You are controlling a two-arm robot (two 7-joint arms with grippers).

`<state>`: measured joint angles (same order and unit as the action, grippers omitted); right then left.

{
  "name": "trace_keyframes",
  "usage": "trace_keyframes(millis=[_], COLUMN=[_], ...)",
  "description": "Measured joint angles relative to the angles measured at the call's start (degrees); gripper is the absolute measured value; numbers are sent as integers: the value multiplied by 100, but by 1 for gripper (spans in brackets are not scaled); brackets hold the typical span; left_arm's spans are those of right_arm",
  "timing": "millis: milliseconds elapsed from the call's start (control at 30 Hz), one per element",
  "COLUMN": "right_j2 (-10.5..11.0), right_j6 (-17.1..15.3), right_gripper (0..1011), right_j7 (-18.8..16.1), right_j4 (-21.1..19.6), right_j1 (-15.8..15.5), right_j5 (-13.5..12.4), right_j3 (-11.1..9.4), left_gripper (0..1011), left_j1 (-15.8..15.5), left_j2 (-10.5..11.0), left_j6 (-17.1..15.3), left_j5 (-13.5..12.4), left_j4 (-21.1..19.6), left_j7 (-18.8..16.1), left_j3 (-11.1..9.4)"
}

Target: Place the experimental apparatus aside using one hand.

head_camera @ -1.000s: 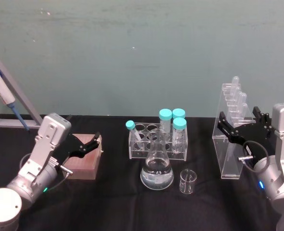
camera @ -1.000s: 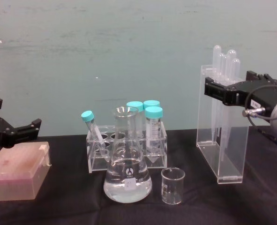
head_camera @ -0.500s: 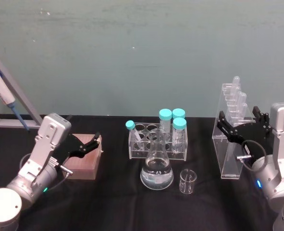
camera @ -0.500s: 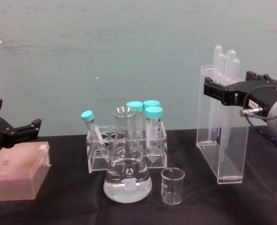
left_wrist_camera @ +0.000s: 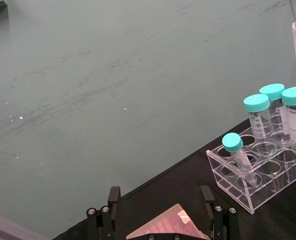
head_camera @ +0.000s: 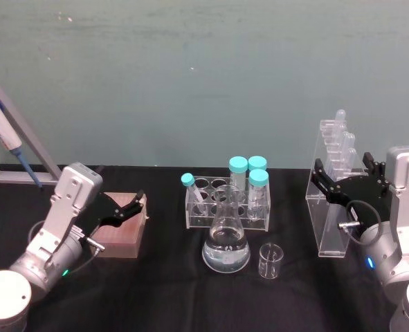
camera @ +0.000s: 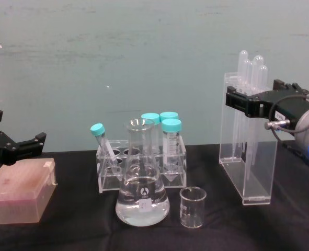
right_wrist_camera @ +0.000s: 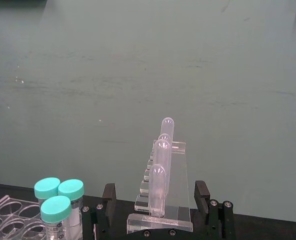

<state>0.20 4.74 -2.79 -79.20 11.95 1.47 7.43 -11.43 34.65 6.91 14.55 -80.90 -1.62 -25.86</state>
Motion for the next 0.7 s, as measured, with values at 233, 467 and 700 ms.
trace_keyframes(millis=[233, 467, 700], right_j2=[-21, -37, -49], right_j6=[0, 4, 8], right_gripper=[1003, 1003, 1003], right_j7=[12, 12, 17], right_j4=[15, 50, 94], right_j1=[11, 31, 61], right_j5=[24, 37, 65], right_j3=[-12, -18, -22], left_gripper=[1000, 1000, 1000], left_j1=[0, 0, 0], left_j2=[0, 0, 0], left_j6=[0, 0, 0], left_j5=[1, 0, 1], left_j4=[0, 0, 0], left_j7=[0, 0, 0], left_j3=[0, 0, 0])
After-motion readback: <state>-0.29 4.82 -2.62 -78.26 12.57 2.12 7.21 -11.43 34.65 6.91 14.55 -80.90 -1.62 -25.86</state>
